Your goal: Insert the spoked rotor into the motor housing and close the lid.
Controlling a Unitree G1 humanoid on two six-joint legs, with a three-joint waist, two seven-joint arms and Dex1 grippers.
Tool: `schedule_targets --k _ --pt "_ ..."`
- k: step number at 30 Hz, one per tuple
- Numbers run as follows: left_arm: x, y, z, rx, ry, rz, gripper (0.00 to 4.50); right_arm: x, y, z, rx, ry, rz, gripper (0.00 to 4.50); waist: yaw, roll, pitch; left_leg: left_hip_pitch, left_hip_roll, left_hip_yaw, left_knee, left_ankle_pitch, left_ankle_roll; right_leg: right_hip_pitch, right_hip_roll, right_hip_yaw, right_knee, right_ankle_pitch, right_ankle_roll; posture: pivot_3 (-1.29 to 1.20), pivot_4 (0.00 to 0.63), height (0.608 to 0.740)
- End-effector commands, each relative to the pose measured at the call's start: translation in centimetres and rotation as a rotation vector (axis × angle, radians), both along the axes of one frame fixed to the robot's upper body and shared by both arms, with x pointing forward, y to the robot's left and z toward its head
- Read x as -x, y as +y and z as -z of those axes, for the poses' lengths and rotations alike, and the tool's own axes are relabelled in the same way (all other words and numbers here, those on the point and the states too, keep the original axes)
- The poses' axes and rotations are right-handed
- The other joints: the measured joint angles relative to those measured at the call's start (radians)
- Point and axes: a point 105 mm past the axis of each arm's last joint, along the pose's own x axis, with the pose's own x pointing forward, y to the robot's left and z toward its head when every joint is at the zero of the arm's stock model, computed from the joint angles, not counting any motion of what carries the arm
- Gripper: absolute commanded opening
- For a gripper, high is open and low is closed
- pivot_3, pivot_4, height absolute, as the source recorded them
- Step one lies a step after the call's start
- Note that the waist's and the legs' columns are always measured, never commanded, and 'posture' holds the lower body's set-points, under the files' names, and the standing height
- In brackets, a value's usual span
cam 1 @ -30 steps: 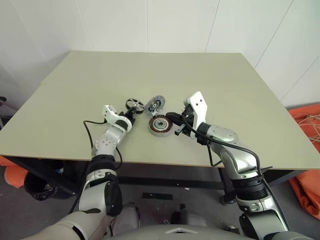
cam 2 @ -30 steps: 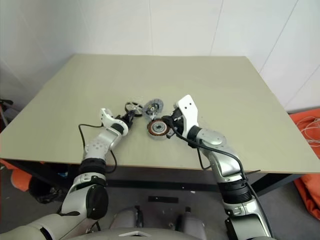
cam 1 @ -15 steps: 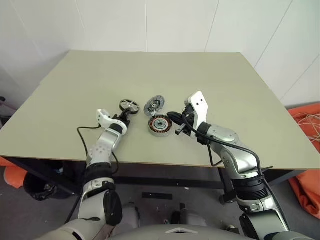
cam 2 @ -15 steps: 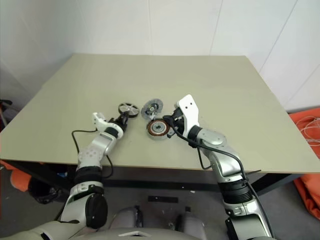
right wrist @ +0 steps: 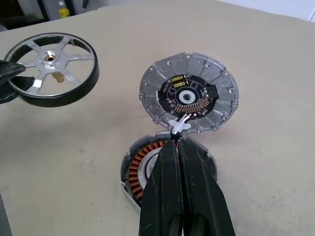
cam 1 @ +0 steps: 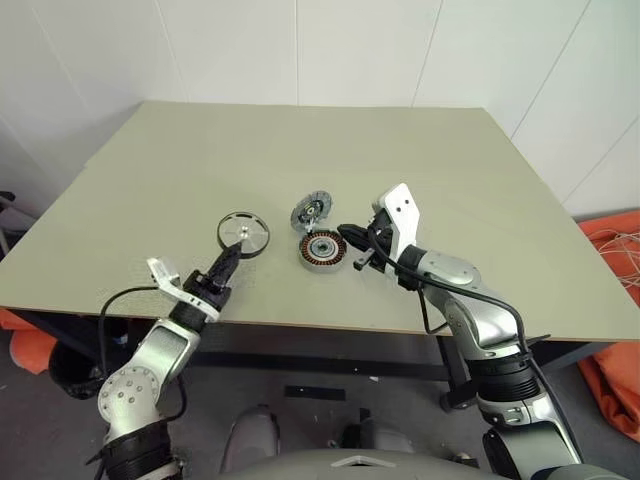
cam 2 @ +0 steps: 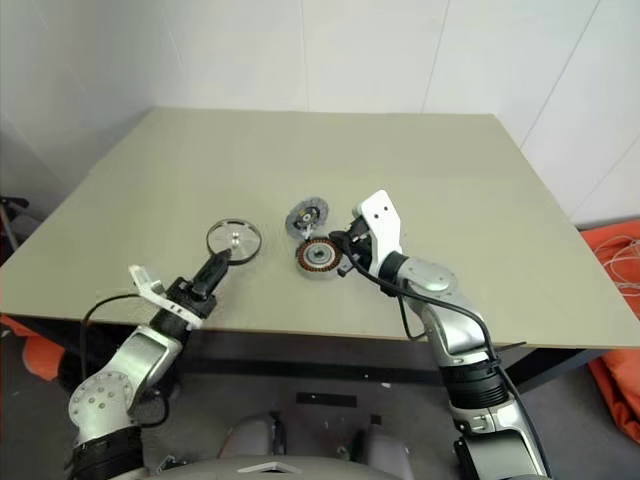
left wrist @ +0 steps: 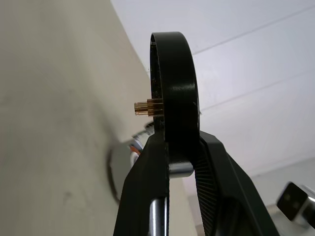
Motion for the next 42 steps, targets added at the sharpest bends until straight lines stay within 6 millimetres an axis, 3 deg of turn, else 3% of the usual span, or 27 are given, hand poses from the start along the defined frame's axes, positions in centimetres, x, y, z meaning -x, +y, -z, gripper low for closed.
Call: schedule_targets --k 1,10,19,32,42 --pt "-0.1 -2.5 -1.9 0.035 -0.053 0.113 0.40 -0.1 -1.1 -0.9 -0.018 -0.028 0.014 0.00 0.000 0.000 0.000 0.000 0.000 0.000 0.000 0.000 0.000 0.000 0.000 0.000 0.000 0.000 0.000 0.00 0.000 0.740" --pt "-2.4 -5.8 -1.2 0.018 0.025 0.225 0.40 1.0 -2.8 0.1 0.023 0.023 0.024 0.00 -0.004 0.000 0.000 -0.002 0.000 0.000 0.000 0.002 -0.003 -0.001 0.000 0.001 0.000 0.000 0.001 0.00 0.000 0.740" --pt "-2.6 -8.2 -0.2 -0.011 0.084 0.337 0.40 1.4 -3.0 0.5 0.032 0.041 0.023 0.00 0.000 0.000 0.000 -0.001 -0.001 0.000 0.000 0.002 -0.003 0.000 0.000 0.001 0.000 -0.001 0.001 0.00 0.000 0.740" --pt "-5.7 -8.7 0.7 -0.027 0.129 0.255 0.40 1.2 -2.8 0.4 0.030 0.038 0.012 0.00 0.001 0.000 0.000 -0.001 -0.001 0.000 0.000 0.002 -0.004 0.000 0.000 0.001 0.001 -0.001 0.002 0.00 0.000 0.740" --pt "-5.5 -10.0 0.9 -0.023 0.142 0.304 0.40 1.3 -2.6 0.4 0.029 0.028 0.012 0.00 0.001 0.000 0.000 -0.001 -0.001 0.000 0.000 0.002 -0.004 0.000 0.000 0.001 0.001 0.000 0.001 0.00 0.000 0.740"
